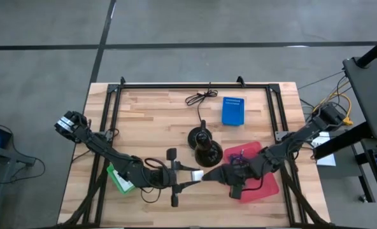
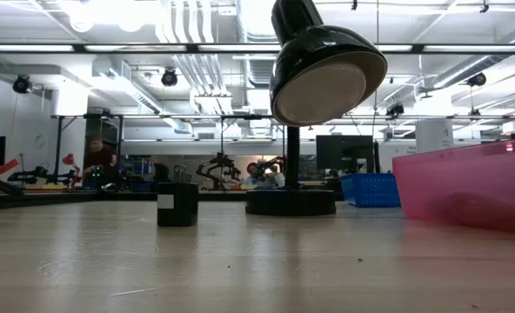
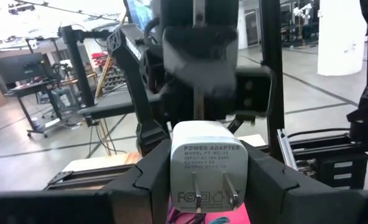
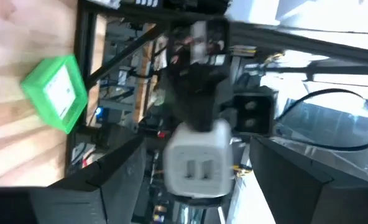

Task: Pick and place items into bin
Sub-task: Put the white charger adapter into the blue bin

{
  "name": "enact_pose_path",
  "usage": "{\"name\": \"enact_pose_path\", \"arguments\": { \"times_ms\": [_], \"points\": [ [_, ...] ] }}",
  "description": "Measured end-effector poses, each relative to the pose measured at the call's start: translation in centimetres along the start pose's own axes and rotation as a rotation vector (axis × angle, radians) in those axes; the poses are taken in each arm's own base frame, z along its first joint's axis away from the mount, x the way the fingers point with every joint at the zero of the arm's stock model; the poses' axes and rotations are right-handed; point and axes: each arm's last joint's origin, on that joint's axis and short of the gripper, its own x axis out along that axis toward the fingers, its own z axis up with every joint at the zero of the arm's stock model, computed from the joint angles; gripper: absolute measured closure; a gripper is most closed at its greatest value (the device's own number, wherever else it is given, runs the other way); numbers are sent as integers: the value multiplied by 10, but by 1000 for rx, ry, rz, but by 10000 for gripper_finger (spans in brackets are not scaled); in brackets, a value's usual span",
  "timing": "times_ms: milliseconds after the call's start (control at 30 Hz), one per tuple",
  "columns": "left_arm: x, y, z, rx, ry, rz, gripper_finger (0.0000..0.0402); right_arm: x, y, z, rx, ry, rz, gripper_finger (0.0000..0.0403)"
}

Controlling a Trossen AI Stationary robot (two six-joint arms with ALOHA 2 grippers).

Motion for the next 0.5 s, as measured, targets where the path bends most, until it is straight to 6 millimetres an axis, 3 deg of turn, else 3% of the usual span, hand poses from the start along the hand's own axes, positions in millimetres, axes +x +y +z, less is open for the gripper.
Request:
{"name": "enact_pose_path", "arguments": {
  "times_ms": [500],
  "points": [
    [1,1,0,-2,-8,-15,269,12,-5,2,1,15,-8,161]
  ]
}}
